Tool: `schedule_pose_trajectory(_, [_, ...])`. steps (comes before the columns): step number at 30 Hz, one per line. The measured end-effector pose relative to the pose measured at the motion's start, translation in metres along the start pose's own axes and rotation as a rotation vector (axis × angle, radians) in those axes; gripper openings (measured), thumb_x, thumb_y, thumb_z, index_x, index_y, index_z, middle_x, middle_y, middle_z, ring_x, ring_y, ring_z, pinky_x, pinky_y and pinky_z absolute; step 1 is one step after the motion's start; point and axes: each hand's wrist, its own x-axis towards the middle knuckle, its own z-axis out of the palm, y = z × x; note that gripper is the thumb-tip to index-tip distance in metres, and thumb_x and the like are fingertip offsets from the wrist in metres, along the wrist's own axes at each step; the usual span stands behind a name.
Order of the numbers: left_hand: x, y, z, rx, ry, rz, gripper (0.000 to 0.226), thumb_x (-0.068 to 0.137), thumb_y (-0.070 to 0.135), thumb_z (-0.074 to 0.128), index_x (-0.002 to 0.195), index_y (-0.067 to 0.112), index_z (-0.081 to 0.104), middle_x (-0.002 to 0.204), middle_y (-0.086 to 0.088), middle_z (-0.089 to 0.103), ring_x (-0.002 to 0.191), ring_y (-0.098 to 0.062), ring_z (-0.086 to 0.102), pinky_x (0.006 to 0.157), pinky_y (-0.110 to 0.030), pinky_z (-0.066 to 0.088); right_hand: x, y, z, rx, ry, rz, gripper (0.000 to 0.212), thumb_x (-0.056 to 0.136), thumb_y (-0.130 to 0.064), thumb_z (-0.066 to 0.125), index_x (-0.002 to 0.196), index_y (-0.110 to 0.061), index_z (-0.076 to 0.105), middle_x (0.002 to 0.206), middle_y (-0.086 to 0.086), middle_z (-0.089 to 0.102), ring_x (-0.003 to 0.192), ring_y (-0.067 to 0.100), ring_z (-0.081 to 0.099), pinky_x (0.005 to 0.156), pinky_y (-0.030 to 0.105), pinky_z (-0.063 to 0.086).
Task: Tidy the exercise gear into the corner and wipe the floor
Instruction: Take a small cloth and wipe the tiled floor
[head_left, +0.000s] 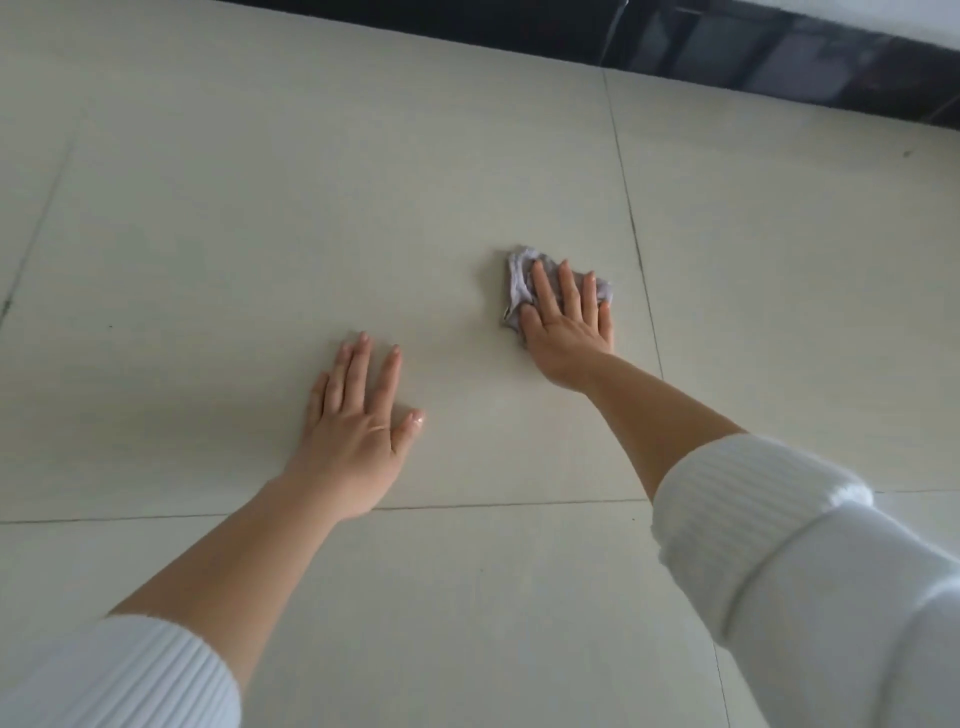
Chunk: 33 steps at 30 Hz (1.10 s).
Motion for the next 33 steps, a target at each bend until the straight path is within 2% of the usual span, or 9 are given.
schedule_pose_trajectory(2, [-0.016,-0.007,-0.002,-0.018,-0.047,0.008,0.072,0.093,0.059,0.014,0.148,0.023,-0.016,0.154,-0.005,-0.029,0.14,-0.015,-0.029,0.114,-0.033,-0.013,0.002,0.009,-0.003,-0.047,-0.003,-0.053,0.055,0.1,-0.048,0.013,0.149,-0.04,-0.013,0.159,-0.007,-0.019,0.144,0.02,-0.024,0.116,0.039,-0.014])
schedule_pose_trajectory(6, [-0.063,-0.017,0.005,0.028,-0.043,-0.033,0.083,0.075,0.067,-0.007,0.146,0.025,-0.019,0.154,-0.005,-0.029,0.136,-0.011,-0.033,0.112,-0.032,-0.016,-0.031,0.049,0.001,-0.122,0.022,-0.107,0.057,0.099,-0.05,0.009,0.149,-0.038,-0.017,0.159,-0.007,-0.018,0.144,0.019,-0.023,0.117,0.038,-0.013])
schedule_pose_trajectory(8, [-0.07,-0.015,0.005,0.006,-0.04,-0.043,0.078,0.085,0.068,0.002,0.147,0.025,-0.015,0.156,-0.005,-0.023,0.137,-0.011,-0.031,0.114,-0.036,-0.011,-0.06,0.074,0.006,-0.127,0.027,-0.089,0.057,0.099,-0.05,0.009,0.148,-0.037,-0.018,0.159,-0.008,-0.019,0.144,0.017,-0.024,0.117,0.036,-0.014])
schedule_pose_trajectory(11, [-0.07,-0.009,-0.001,0.004,-0.02,-0.043,0.066,0.097,0.048,0.023,0.15,0.024,-0.006,0.157,-0.006,-0.018,0.143,-0.018,-0.023,0.116,-0.042,-0.005,-0.109,0.097,0.018,-0.117,0.034,-0.068,0.056,0.1,-0.049,0.01,0.147,-0.036,-0.019,0.158,-0.008,-0.02,0.144,0.017,-0.025,0.117,0.035,-0.015])
schedule_pose_trajectory(18, [-0.094,0.002,0.001,0.033,-0.064,-0.037,0.063,0.099,0.042,0.024,0.15,0.023,-0.008,0.157,-0.006,-0.02,0.144,-0.02,-0.019,0.116,-0.042,-0.002,-0.233,0.078,0.069,-0.11,-0.059,-0.182,0.058,0.097,-0.049,0.005,0.143,-0.036,-0.028,0.15,-0.012,-0.034,0.14,0.02,-0.033,0.115,0.037,-0.02])
schedule_pose_trajectory(21, [-0.108,-0.007,0.003,0.048,-0.051,0.026,0.066,0.098,0.044,0.028,0.15,0.023,-0.007,0.158,-0.004,-0.016,0.145,-0.019,-0.016,0.116,-0.044,-0.001,-0.278,0.062,0.094,-0.197,-0.047,-0.328,0.057,0.101,-0.046,0.008,0.154,-0.025,-0.001,0.16,0.003,0.004,0.145,0.037,0.007,0.113,0.045,0.003])
schedule_pose_trajectory(23, [-0.115,-0.018,0.002,0.039,-0.034,0.017,0.071,0.096,0.047,0.035,0.151,0.021,-0.003,0.159,-0.004,-0.012,0.146,-0.021,-0.012,0.116,-0.045,0.001,-0.298,0.05,0.107,-0.241,-0.084,-0.421,0.057,0.101,-0.046,0.015,0.154,-0.023,0.011,0.158,0.005,0.02,0.142,0.039,0.022,0.109,0.046,0.014])
schedule_pose_trajectory(28, [-0.145,-0.043,0.005,0.013,0.026,-0.161,0.082,0.091,0.053,0.037,0.151,0.014,-0.003,0.158,-0.012,-0.013,0.146,-0.026,-0.009,0.117,-0.045,0.004,-0.265,0.055,0.095,-0.388,-0.13,-0.683,0.053,0.101,-0.048,0.011,0.151,-0.031,0.013,0.157,-0.002,0.025,0.146,0.026,0.018,0.113,0.042,0.013])
schedule_pose_trajectory(33, [-0.178,-0.07,0.007,-0.024,0.042,-0.366,0.092,0.081,0.066,0.022,0.15,0.014,-0.012,0.156,-0.013,-0.02,0.145,-0.024,-0.016,0.117,-0.041,-0.002,-0.172,0.062,0.057,-0.288,0.033,-0.362,0.054,0.094,-0.055,-0.003,0.142,-0.04,-0.024,0.159,-0.006,-0.017,0.146,0.02,-0.018,0.117,0.033,-0.015])
